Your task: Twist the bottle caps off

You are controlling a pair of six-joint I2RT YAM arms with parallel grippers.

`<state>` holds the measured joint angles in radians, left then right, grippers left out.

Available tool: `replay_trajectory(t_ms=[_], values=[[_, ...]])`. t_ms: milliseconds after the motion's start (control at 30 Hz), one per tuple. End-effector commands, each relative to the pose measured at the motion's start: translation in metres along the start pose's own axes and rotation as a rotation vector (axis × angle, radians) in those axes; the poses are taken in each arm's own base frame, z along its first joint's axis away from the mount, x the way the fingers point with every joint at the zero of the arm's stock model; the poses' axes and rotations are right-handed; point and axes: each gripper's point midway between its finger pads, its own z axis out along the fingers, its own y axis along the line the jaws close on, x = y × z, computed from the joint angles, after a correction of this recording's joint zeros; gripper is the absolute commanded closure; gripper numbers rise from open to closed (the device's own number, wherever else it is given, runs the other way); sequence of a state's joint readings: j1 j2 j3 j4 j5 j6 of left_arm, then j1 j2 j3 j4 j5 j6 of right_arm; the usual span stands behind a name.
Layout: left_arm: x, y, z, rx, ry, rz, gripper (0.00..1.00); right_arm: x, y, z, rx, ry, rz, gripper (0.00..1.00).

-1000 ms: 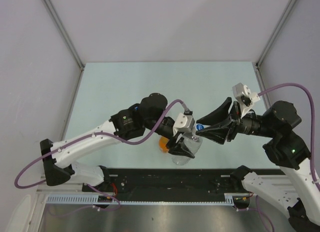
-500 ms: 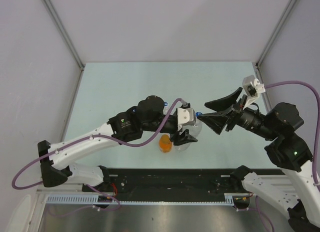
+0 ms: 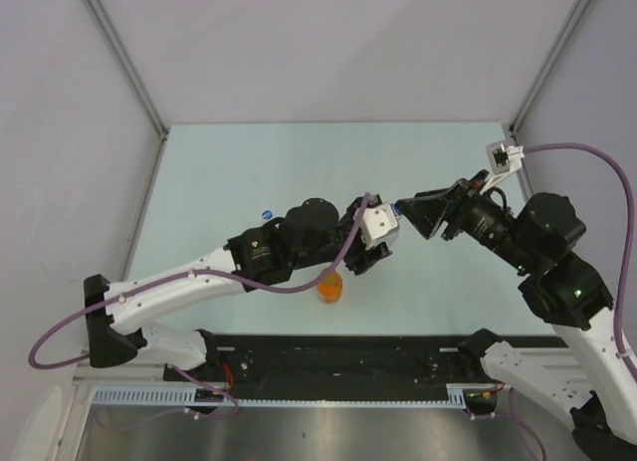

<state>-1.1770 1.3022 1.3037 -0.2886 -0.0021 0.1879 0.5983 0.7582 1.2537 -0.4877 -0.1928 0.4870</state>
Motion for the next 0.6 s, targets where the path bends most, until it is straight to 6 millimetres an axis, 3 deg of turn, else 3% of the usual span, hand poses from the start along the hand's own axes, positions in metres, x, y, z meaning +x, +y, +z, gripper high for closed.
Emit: replay_trajectory(t_ms=[0,567], values=[[-0.013,0.012,0.004,-0.068,-0.009,0.022,1.0,-0.013,0.006,0.0,0.006,-0.041,0.045,0.32],[-0.019,0.011,0.009,-0.065,-0.003,0.02,1.0,0.014,0.003,0.018,0.054,0.044,0.033,0.33]])
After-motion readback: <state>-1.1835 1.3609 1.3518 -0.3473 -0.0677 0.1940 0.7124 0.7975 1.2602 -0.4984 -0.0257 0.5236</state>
